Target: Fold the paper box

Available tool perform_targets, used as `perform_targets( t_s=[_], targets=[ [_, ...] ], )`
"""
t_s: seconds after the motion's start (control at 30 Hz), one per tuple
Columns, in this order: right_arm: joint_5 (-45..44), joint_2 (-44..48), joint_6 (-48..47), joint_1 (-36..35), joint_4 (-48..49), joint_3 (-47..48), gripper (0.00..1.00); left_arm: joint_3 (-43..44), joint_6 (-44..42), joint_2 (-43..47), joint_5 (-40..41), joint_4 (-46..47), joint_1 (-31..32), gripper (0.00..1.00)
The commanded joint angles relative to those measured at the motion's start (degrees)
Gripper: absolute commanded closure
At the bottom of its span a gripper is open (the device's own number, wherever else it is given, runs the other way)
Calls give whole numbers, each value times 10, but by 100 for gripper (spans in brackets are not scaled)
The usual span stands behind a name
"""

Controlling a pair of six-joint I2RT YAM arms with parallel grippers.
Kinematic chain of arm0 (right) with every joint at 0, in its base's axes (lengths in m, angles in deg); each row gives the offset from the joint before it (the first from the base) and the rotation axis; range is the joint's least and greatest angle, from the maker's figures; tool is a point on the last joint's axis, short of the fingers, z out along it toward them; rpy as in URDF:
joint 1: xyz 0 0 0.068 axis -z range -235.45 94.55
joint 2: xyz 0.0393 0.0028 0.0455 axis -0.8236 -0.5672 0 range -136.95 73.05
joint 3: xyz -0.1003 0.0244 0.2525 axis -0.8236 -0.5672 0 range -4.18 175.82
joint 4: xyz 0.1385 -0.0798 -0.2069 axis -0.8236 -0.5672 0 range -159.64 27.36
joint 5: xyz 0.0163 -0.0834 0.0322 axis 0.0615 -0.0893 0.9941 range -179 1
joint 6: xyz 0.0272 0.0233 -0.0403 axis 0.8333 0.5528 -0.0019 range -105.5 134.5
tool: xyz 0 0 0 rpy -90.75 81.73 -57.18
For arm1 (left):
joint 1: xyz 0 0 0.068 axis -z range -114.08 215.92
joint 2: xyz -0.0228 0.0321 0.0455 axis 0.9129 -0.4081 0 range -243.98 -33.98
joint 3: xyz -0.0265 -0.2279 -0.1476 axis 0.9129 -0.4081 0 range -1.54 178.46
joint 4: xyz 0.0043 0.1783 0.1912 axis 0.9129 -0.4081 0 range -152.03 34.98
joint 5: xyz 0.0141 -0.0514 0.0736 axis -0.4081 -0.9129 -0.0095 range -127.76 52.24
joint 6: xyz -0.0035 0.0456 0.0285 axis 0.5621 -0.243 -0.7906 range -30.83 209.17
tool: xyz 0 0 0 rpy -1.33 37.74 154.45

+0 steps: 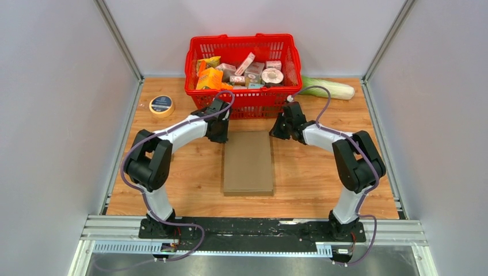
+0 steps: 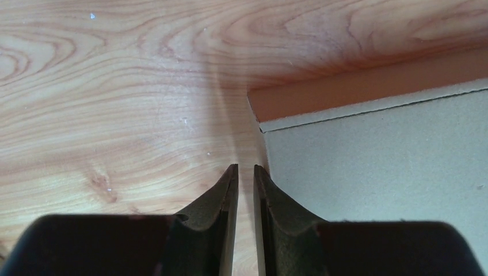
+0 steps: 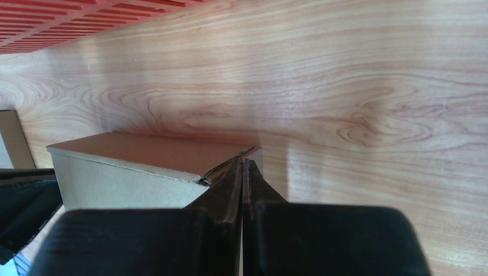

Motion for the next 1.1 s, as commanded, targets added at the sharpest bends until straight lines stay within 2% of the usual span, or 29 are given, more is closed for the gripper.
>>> perform_targets(
  t_s=[0.0,0.03,0.07,0.1,0.13,0.17,0.23,0.33,0.4,0.43,0.47,0.57,0.67,0.77,1.07],
  targets=[
    [90,45,59,-18,27,-25,100,-15,18,63,-43,60,47,74],
    [49,57,50,-12,-1,-27,100,-21,19,77,-32,46,46,74],
    [18,81,16,-9,-77,-23,100,-26,20,103,21,30,41,72],
    [-19,92,-2,-8,-120,-18,100,-37,21,116,42,15,39,71],
    [-93,102,-27,-9,-156,-14,100,-46,20,146,59,-9,34,70],
    [-122,128,-57,-10,-209,-20,99,-56,21,161,85,-20,32,67],
    [-170,162,-80,-10,-242,-59,94,-102,17,197,106,-34,26,63],
    [-140,243,-103,-16,-270,-116,90,-161,26,264,120,-53,25,61],
    [-110,306,-81,-30,-278,-178,90,-208,36,304,91,-56,25,60],
    [-55,326,-68,-38,-278,-194,92,-226,51,315,75,-53,28,61],
    [-39,351,-53,-49,-277,-228,95,-245,59,339,44,-46,34,64],
    [-32,422,22,-154,-270,-273,100,-305,100,378,29,-21,95,69],
    [-43,446,78,-201,-268,-292,100,-320,139,391,43,-16,144,72],
    [-62,440,100,-253,-265,-304,100,-328,161,396,57,-13,165,77],
    [-100,420,125,-306,-261,-305,100,-332,190,355,69,-17,223,85]
  ],
)
